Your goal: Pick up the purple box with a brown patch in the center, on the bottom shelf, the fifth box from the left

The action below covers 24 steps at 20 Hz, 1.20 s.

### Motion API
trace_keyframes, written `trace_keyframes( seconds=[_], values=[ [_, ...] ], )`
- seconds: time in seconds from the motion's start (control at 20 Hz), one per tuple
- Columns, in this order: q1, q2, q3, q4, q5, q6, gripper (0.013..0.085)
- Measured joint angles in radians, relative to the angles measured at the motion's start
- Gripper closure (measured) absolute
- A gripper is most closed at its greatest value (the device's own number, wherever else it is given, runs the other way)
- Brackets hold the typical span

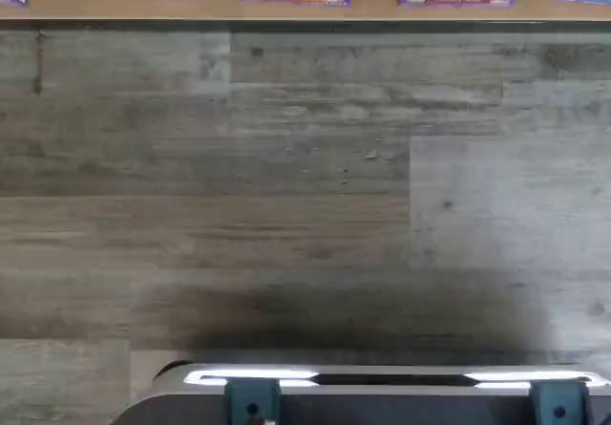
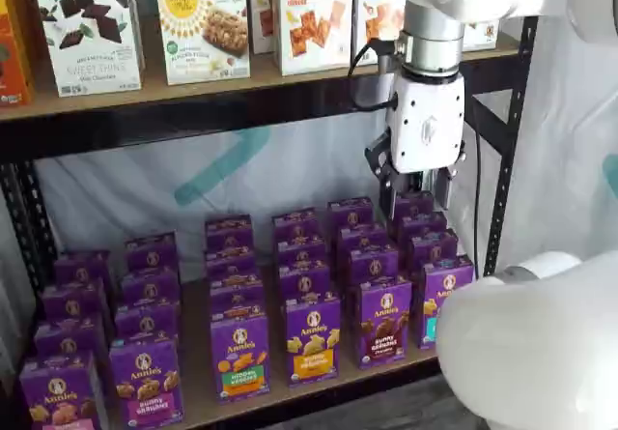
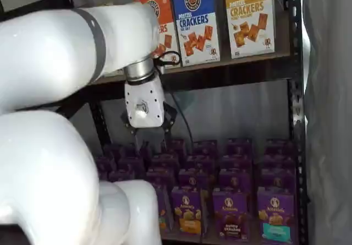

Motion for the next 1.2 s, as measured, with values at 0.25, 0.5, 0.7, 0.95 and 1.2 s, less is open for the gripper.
trace_keyframes(
  seconds=[0.25,0.5,0.7,0.95,1.2],
  values=[
    [-0.006,0.002,0.001,0.013,-0.001,-0.008,0.0130],
    [-0.004,0.006,0.018,-0.005,-0.031,-0.004,0.0130],
    [-0.031,0.022,0.050,-0.014,-0.089,-0.029,0.0130],
    [-0.064,0.077,0.104,0.017,-0.201,-0.073,0.0130],
    [-0.073,0.181,0.144,0.044,-0.321,-0.099,0.0130]
  ],
)
